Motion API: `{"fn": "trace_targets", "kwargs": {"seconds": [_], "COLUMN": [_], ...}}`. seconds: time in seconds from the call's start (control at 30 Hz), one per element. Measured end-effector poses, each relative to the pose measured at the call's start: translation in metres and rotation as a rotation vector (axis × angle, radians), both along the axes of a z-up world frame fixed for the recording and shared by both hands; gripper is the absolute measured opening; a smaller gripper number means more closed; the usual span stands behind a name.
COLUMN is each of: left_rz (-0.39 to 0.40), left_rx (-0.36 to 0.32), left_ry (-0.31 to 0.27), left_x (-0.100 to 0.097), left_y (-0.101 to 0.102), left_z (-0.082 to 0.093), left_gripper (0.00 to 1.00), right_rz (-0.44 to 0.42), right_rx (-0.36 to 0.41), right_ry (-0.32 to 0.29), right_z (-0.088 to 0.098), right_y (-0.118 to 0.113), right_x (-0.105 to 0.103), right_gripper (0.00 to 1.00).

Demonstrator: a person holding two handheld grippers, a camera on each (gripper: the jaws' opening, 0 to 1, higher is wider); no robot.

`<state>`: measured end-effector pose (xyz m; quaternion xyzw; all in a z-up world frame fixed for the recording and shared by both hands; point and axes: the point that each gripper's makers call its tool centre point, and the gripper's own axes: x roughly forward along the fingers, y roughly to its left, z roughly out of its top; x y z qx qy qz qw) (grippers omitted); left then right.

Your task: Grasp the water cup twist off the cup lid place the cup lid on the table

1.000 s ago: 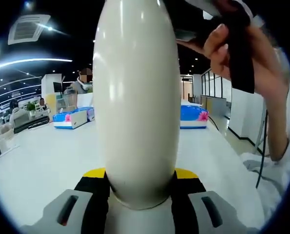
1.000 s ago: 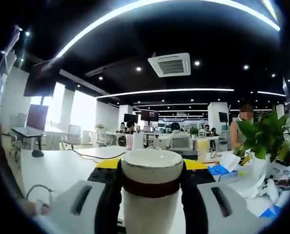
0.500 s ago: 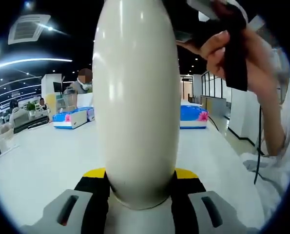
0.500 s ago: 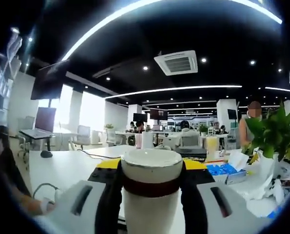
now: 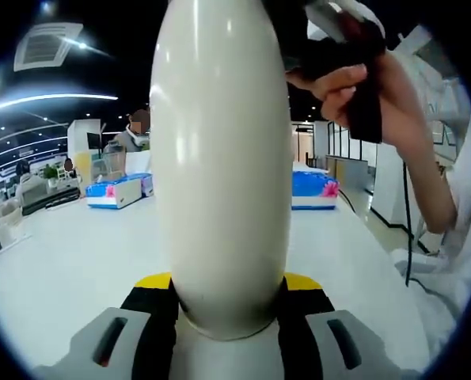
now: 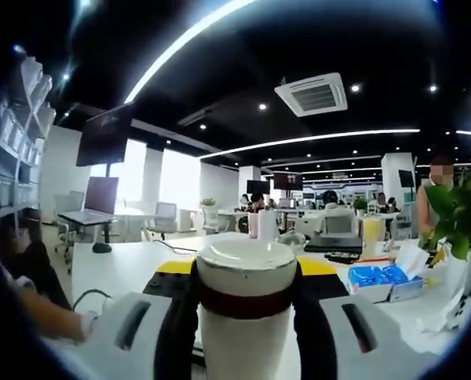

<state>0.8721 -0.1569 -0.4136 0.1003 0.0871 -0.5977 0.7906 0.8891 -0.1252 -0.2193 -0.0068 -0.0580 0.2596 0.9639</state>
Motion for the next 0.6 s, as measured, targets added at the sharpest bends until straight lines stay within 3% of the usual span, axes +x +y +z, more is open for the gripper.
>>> {"fn": "trace_targets", "kwargs": {"seconds": [0.6], "left_rz": [0.004], "left_rx": [-0.001], "left_ry": [0.003], "left_x": [-0.0006], "left_y": [0.0001], "left_z": [0.0], "left_gripper": [0.51], "right_rz": [0.212], "right_rx": [0.0], "right_ry": [0.024], "right_z": [-0.0019], "right_y": [0.0029], "right_x": [0.0001], "right_gripper": [0.48]}}
